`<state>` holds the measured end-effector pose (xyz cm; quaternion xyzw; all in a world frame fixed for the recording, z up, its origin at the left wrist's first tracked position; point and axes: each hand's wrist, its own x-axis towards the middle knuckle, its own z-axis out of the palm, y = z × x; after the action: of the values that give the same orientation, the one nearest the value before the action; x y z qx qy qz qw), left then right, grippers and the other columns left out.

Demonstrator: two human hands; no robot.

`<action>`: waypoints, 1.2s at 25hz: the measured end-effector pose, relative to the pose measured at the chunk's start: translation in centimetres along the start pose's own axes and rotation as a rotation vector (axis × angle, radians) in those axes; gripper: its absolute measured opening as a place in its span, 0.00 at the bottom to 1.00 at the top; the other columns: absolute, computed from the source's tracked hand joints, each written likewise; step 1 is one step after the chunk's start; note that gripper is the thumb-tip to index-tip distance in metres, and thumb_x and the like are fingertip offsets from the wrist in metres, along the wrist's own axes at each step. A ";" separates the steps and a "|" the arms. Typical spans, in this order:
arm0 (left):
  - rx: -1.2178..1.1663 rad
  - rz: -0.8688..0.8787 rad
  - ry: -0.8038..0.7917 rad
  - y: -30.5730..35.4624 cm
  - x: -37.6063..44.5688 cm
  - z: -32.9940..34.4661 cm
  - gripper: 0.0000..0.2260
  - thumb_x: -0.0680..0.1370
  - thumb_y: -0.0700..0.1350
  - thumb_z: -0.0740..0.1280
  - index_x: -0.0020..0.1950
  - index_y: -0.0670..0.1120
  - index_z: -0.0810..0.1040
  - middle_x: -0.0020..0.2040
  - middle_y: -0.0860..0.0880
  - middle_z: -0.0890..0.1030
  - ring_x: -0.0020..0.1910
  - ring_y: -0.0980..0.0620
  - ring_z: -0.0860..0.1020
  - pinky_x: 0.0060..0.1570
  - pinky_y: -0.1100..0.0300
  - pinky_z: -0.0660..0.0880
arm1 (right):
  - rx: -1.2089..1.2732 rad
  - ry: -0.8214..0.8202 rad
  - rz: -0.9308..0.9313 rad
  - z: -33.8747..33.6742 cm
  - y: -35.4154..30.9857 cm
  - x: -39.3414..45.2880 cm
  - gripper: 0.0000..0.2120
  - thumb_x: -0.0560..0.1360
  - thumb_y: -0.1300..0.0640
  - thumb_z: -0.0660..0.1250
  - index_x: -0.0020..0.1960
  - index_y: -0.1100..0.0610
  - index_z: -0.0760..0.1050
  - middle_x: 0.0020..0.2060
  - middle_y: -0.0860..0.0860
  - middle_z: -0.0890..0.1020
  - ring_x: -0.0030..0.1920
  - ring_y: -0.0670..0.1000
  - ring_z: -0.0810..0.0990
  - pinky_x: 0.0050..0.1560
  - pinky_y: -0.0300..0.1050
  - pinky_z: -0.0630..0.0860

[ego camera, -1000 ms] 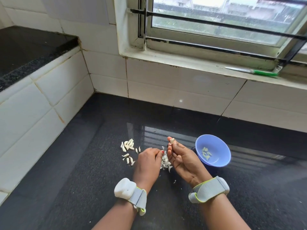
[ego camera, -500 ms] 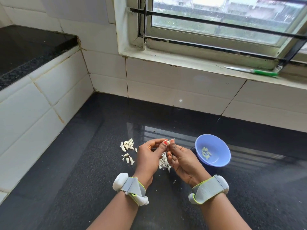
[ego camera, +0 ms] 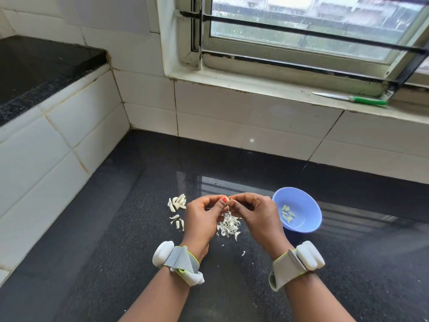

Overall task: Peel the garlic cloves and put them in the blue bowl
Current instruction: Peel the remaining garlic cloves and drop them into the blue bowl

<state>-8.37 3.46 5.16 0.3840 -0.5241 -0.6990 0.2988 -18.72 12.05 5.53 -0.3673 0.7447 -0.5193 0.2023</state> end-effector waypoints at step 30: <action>0.075 0.055 -0.093 -0.2 0.4 -0.7 0.03 0.73 0.39 0.72 0.45 0.41 0.82 0.39 0.45 0.84 0.36 0.54 0.80 0.40 0.63 0.78 | -0.239 0.066 -0.014 0.8 -1.3 -0.3 0.05 0.74 0.59 0.72 0.40 0.52 0.78 0.30 0.42 0.78 0.32 0.36 0.76 0.32 0.27 0.69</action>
<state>-8.01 2.83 4.74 0.3474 -0.5735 -0.6876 0.2786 -17.62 11.54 6.39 -0.3767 0.8050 -0.4398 0.1290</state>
